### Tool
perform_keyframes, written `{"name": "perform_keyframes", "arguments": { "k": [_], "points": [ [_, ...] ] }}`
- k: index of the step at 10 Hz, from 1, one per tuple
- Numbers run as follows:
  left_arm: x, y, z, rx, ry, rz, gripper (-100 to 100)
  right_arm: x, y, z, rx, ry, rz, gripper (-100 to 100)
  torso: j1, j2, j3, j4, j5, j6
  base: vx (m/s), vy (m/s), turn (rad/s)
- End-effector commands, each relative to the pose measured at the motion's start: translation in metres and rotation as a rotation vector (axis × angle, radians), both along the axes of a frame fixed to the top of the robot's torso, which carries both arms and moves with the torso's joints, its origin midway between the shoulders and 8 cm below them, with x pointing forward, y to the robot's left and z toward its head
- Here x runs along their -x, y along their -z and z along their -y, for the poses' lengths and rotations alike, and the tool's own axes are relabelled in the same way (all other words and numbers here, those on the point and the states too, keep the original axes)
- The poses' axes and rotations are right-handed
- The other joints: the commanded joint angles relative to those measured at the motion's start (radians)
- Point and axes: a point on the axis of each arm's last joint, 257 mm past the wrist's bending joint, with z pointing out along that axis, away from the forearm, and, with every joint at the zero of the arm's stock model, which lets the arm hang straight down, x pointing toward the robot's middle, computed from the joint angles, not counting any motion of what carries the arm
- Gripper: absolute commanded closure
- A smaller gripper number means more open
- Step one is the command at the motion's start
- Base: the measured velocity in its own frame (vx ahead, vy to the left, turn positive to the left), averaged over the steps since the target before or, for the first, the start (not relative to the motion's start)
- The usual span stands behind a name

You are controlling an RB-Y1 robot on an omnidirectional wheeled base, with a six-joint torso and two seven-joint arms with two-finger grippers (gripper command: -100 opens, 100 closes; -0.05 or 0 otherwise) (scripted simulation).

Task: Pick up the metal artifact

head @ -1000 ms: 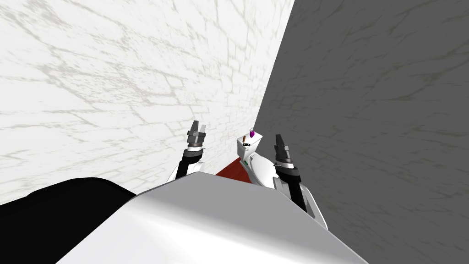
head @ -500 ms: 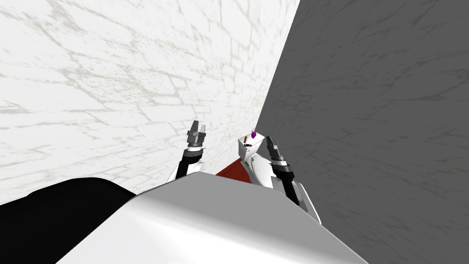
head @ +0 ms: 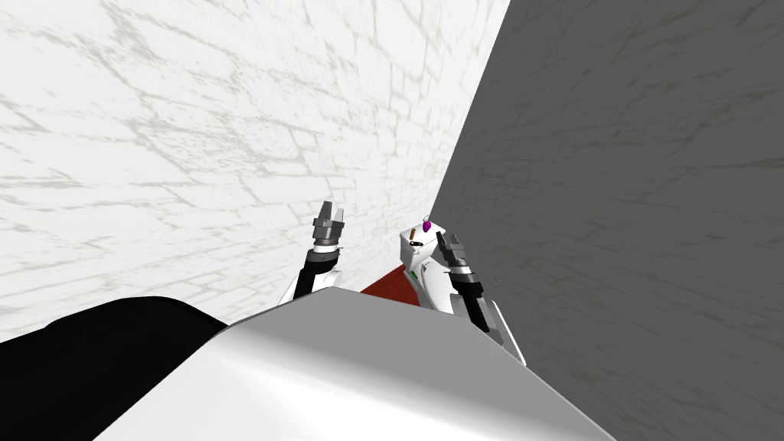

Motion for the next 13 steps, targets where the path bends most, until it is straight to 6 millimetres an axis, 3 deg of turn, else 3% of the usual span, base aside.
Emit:
{"name": "perform_keyframes", "arguments": {
  "k": [1, 6, 7, 8, 9, 10, 11, 12, 13],
  "points": [
    [0.000, 0.000, 0.000, 0.000, 0.000, 0.000, 0, -0.003, 0.006, -0.001, 0.048, 0.021, -0.013, -100, 0.000, 0.000, 0.000, 0.000, 0.000, 0.000, 0.005, -0.002, 0.040],
    [0.000, 0.000, 0.000, 0.000, 0.000, 0.000, 0, -0.025, 0.050, -0.001, 0.256, 0.116, -0.088, -100, 0.000, 0.000, 0.000, 0.000, 0.000, 0.000, 0.005, 0.000, 0.068],
    [0.000, 0.000, 0.000, 0.000, 0.000, 0.000, 0, -0.025, 0.051, -0.002, 0.267, 0.118, -0.088, -100, 0.000, 0.000, 0.000, 0.000, 0.000, 0.000, 0.005, -0.001, 0.042],
    [0.000, 0.000, 0.000, 0.000, 0.000, 0.000, 0, -0.031, 0.065, -0.001, 0.332, 0.146, -0.114, -100, 0.000, 0.000, 0.000, 0.000, 0.000, 0.000, 0.004, 0.002, 0.094],
    [0.000, 0.000, 0.000, 0.000, 0.000, 0.000, 0, -0.031, 0.066, -0.001, 0.344, 0.148, -0.114, -100, 0.000, 0.000, 0.000, 0.000, 0.000, 0.000, 0.005, -0.001, 0.045],
    [0.000, 0.000, 0.000, 0.000, 0.000, 0.000, 0, -0.038, 0.081, 0.000, 0.408, 0.174, -0.139, -100, 0.000, 0.000, 0.000, 0.000, 0.000, 0.000, 0.005, 0.001, 0.084],
    [0.000, 0.000, 0.000, 0.000, 0.000, 0.000, 0, -0.038, 0.082, -0.001, 0.422, 0.177, -0.139, -100, 0.000, 0.000, 0.000, 0.000, 0.000, 0.000, 0.005, 0.000, 0.040],
    [0.000, 0.000, 0.000, 0.000, 0.000, 0.000, 0, -0.043, 0.097, 0.001, 0.490, 0.202, -0.164, -100, 0.000, 0.000, 0.000, 0.000, 0.000, 0.000, 0.006, 0.002, 0.087],
    [0.000, 0.000, 0.000, 0.000, 0.000, 0.000, 0, -0.043, 0.098, 0.000, 0.501, 0.204, -0.163, -100, 0.000, 0.000, 0.000, 0.000, 0.000, 0.000, 0.006, 0.000, 0.053]
  ]
}}
